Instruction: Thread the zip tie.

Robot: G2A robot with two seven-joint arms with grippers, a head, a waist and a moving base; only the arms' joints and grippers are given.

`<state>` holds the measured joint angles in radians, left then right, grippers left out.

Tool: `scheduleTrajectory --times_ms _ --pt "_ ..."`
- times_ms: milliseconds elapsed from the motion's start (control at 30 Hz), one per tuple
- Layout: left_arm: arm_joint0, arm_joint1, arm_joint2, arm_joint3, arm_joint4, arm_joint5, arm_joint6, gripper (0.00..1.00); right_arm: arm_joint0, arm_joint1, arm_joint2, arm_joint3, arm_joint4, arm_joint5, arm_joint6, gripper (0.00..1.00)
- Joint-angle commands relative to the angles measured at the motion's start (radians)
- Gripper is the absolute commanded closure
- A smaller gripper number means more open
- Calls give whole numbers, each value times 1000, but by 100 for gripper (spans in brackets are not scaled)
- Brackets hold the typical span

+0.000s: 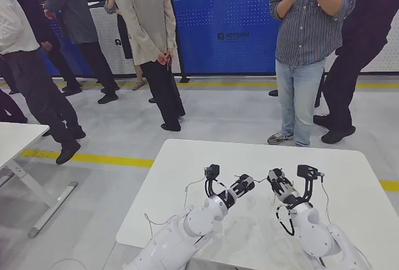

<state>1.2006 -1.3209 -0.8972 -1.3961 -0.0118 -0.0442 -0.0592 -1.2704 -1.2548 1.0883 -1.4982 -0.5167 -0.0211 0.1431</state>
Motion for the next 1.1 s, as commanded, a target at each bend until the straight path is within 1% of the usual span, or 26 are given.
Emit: scheduleTrajectory --times_ms 0,133,333,567,700,800,1067 --pt "0 0 0 0 0 0 0 100 1 -2 0 3 4 -1 0 100" --pt "0 0 0 0 0 0 0 100 -2 -6 4 8 32 -19 -8 100" --pt "9 -2 -2 -10 -14 -5 2 100 2 -11 4 22 38 -26 2 100" --pt "12 -5 -5 -9 -11 -3 3 100 3 -16 8 35 42 -30 -5 100" --pt "16 -7 -9 -7 -17 -10 10 100 -5 -18 15 32 45 -36 -14 100" --pt "19 -8 -10 -8 -23 -17 5 100 -11 -18 17 29 46 -43 -10 100" --pt "20 -11 -8 -7 -11 -16 1 100 -25 -20 31 17 32 -46 -19 100"
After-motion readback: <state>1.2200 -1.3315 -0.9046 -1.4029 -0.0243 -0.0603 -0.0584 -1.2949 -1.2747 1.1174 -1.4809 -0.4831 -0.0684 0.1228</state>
